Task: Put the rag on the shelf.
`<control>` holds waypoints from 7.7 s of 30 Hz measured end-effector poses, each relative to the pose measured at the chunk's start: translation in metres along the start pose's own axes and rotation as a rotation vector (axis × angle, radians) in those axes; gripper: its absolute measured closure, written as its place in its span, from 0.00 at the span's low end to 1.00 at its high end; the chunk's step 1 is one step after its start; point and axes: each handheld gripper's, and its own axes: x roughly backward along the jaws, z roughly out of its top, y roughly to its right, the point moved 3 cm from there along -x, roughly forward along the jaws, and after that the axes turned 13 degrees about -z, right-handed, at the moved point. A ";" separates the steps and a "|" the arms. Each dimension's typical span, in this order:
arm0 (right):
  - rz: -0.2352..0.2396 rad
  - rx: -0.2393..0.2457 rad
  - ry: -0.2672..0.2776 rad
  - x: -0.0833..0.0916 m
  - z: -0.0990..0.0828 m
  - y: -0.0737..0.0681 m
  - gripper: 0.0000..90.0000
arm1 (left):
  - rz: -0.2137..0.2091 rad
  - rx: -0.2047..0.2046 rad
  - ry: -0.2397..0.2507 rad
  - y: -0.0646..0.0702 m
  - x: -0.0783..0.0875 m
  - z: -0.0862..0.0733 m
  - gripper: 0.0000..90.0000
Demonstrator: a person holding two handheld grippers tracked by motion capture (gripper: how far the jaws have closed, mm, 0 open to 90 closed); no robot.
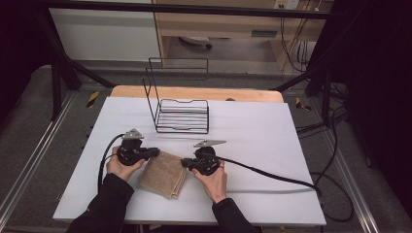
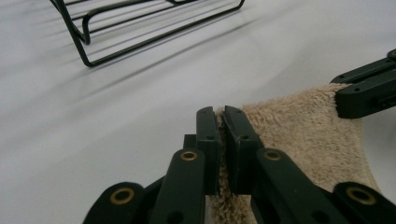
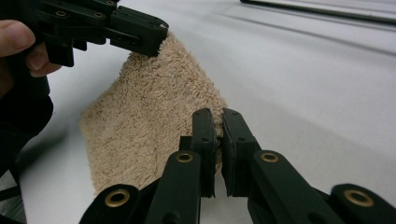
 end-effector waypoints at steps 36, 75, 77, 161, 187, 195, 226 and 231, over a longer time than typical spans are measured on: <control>0.011 0.142 0.185 0.044 0.040 -0.002 0.95 | 0.051 -0.095 0.172 0.039 0.035 0.024 0.95; -0.032 0.215 0.336 0.092 0.079 0.005 0.95 | 0.055 -0.145 0.311 0.062 0.047 0.074 0.95; -0.036 0.221 0.347 0.095 0.082 0.005 0.95 | 0.054 -0.146 0.320 0.062 0.048 0.077 0.95; -0.174 0.247 0.685 0.138 0.213 0.003 0.95 | 0.165 -0.279 0.594 0.058 0.095 0.203 0.95; -0.193 0.268 0.725 0.146 0.250 0.004 0.95 | 0.188 -0.304 0.626 0.053 0.111 0.244 0.95; -0.199 0.266 0.731 0.145 0.257 0.007 0.95 | 0.196 -0.324 0.637 0.049 0.110 0.251 0.95; -0.239 0.258 0.661 0.108 0.272 0.030 0.95 | 0.230 -0.289 0.598 0.010 0.079 0.258 0.95; -0.241 0.258 0.645 0.105 0.267 0.034 0.95 | 0.221 -0.289 0.595 0.009 0.074 0.254 0.95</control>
